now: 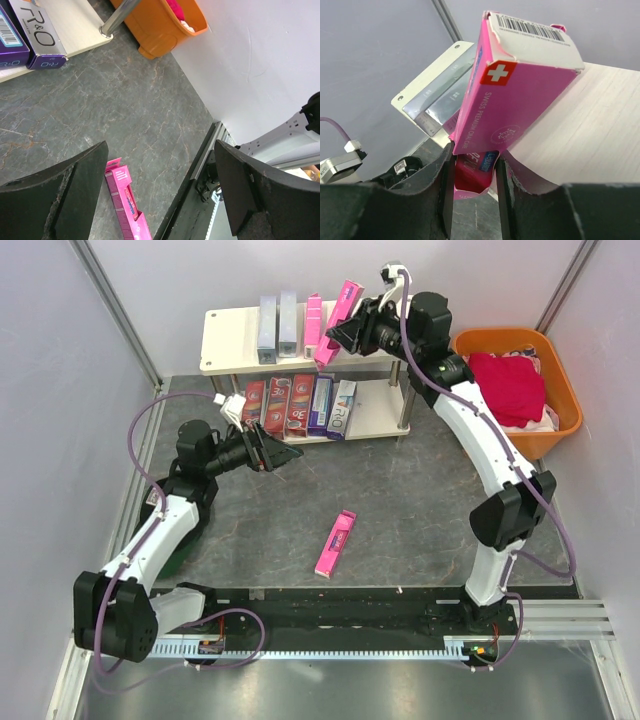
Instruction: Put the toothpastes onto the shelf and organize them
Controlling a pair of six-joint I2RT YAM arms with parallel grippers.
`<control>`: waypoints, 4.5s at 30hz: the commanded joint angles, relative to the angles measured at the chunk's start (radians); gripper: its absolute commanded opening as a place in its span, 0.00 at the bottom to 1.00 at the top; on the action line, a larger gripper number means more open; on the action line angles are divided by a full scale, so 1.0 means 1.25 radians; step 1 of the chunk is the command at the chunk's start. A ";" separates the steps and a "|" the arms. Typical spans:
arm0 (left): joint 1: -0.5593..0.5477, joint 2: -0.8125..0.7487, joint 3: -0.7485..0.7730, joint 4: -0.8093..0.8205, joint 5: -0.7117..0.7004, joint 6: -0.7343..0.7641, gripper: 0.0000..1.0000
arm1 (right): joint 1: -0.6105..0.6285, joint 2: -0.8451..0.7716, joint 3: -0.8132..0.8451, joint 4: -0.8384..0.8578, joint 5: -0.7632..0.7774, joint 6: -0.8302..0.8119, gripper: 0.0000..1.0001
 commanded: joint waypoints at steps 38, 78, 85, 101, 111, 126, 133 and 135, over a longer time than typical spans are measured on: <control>0.003 0.053 -0.017 0.024 0.007 0.014 0.93 | -0.069 0.155 0.160 -0.016 0.019 0.077 0.98; -0.359 0.207 0.071 -0.296 -0.513 0.236 0.92 | -0.047 -0.497 -0.910 0.104 0.121 0.116 0.98; -0.418 0.259 0.086 -0.307 -0.519 0.251 0.86 | -0.040 -0.481 -0.938 0.104 0.121 0.116 0.98; -0.627 0.480 0.203 -0.421 -0.800 0.223 0.79 | -0.040 -0.472 -0.940 0.107 0.123 0.120 0.98; -0.661 0.603 0.313 -0.540 -0.970 0.165 0.52 | -0.040 -0.471 -0.940 0.099 0.126 0.113 0.98; -0.585 0.442 0.312 -0.498 -0.896 0.178 0.33 | -0.031 -0.480 -0.935 0.075 0.148 0.104 0.98; -0.479 0.359 0.304 -0.458 -0.782 0.155 0.33 | 0.087 -0.486 -0.931 0.089 0.193 0.102 0.98; -0.439 0.336 0.304 -0.447 -0.759 0.137 0.33 | 0.122 -0.476 -0.937 0.114 0.206 0.120 0.98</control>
